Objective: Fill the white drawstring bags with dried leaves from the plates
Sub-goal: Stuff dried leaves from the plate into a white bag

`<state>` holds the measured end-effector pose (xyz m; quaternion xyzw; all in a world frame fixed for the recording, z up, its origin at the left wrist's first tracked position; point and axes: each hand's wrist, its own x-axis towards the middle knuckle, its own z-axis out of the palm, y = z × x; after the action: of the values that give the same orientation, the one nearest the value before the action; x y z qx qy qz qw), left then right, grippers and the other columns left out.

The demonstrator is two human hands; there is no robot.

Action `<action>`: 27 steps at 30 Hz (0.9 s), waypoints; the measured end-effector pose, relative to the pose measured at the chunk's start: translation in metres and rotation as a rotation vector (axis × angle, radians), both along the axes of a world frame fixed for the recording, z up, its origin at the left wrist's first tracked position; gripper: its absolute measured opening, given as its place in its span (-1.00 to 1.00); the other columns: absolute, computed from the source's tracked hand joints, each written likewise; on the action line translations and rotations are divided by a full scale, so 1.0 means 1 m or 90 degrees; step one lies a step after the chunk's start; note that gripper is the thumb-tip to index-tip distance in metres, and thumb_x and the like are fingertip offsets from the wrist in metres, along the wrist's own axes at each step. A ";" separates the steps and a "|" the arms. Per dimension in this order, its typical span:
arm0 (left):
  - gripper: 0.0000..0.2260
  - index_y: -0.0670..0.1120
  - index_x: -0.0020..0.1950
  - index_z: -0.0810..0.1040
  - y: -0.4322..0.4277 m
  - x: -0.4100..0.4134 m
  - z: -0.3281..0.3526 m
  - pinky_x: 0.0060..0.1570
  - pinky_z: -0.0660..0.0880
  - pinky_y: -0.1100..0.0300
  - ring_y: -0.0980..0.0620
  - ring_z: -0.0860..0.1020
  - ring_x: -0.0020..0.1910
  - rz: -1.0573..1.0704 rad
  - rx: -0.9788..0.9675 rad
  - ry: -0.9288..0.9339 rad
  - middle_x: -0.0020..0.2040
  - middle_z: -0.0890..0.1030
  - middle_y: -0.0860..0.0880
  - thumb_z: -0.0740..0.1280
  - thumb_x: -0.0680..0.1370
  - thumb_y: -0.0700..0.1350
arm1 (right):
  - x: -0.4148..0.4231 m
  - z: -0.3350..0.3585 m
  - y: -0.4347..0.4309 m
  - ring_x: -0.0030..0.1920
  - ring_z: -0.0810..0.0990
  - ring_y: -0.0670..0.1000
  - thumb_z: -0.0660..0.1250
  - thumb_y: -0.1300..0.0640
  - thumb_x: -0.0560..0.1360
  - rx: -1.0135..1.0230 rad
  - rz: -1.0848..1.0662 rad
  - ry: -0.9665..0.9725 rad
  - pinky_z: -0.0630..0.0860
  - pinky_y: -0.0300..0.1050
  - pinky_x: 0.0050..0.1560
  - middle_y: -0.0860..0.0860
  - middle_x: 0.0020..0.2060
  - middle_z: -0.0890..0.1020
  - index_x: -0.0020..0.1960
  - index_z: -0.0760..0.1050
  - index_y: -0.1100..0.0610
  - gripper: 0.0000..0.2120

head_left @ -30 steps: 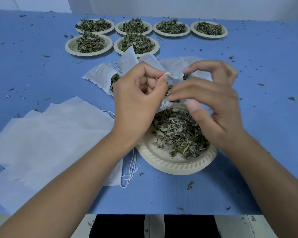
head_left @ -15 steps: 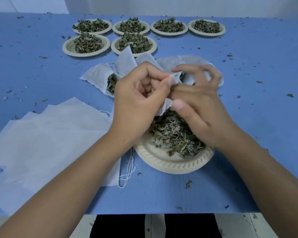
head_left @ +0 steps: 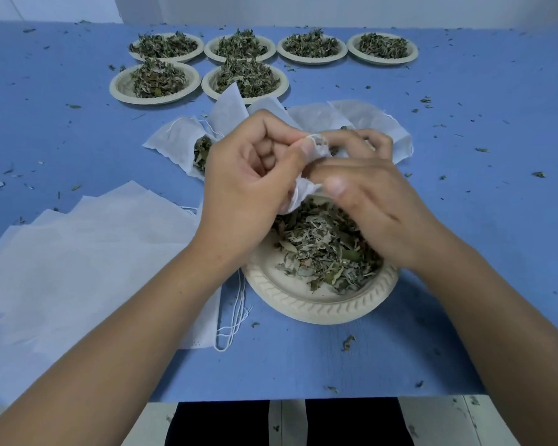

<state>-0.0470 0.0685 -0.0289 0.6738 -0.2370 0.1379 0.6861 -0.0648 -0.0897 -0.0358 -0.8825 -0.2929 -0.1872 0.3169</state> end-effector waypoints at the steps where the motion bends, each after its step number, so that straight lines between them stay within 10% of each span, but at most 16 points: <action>1: -0.84 -0.08 -0.17 0.50 0.001 0.001 0.000 -0.51 0.31 0.39 0.23 0.36 -0.58 0.020 0.000 -0.004 -0.51 0.45 0.14 0.34 0.56 -0.28 | 0.001 0.004 -0.003 0.27 0.46 -0.01 -0.04 0.01 0.59 0.057 -0.022 -0.010 0.11 0.11 0.36 -0.07 -0.10 0.65 -0.14 0.61 0.09 -0.54; 5: -0.84 -0.07 -0.17 0.52 0.002 0.003 0.000 -0.47 0.34 0.32 0.18 0.38 -0.54 0.084 -0.027 0.005 -0.47 0.48 0.13 0.34 0.57 -0.27 | -0.003 0.022 -0.025 -0.36 0.51 0.21 0.01 -0.04 0.59 0.273 -0.040 0.113 0.41 -0.09 -0.04 0.10 -0.46 0.60 -0.46 0.54 0.00 -0.46; 8: -0.84 -0.05 -0.17 0.51 0.002 0.003 0.000 -0.47 0.35 0.32 0.19 0.38 -0.54 0.098 -0.033 0.005 -0.48 0.47 0.14 0.34 0.57 -0.26 | -0.004 0.023 -0.032 -0.60 0.44 0.12 0.20 0.03 0.55 0.113 0.031 0.412 0.42 -0.27 -0.38 0.11 -0.57 0.56 -0.52 0.51 0.17 -0.50; 15: -0.84 -0.05 -0.17 0.51 0.002 0.003 0.000 -0.50 0.35 0.31 0.19 0.38 -0.56 0.101 -0.034 0.004 -0.49 0.47 0.13 0.33 0.57 -0.26 | -0.002 0.017 -0.019 -0.36 0.57 0.01 0.44 0.18 0.45 0.048 0.073 0.422 0.44 -0.28 -0.37 0.05 -0.27 0.66 -0.20 0.64 0.09 -0.94; 21: -0.83 -0.05 -0.18 0.51 0.001 0.003 0.000 -0.50 0.36 0.29 0.18 0.37 -0.55 0.102 -0.039 0.012 -0.48 0.46 0.13 0.33 0.57 -0.26 | -0.003 0.015 -0.010 0.08 0.51 -0.01 0.60 0.12 0.28 -0.154 0.100 0.343 0.43 -0.19 0.10 -0.05 0.11 0.53 0.14 0.59 -0.04 -0.55; 27: -0.84 -0.07 -0.17 0.51 0.001 0.002 0.001 -0.49 0.35 0.30 0.18 0.38 -0.55 0.105 -0.031 0.009 -0.48 0.46 0.12 0.33 0.58 -0.26 | -0.003 0.012 -0.006 -0.26 0.48 -0.20 0.49 0.33 0.38 -0.144 0.121 0.314 0.39 -0.38 -0.17 -0.01 -0.09 0.62 -0.07 0.66 0.10 -0.81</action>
<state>-0.0449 0.0699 -0.0280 0.6754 -0.1723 0.1950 0.6900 -0.0679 -0.0953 -0.0236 -0.8998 -0.3072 0.0978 0.2941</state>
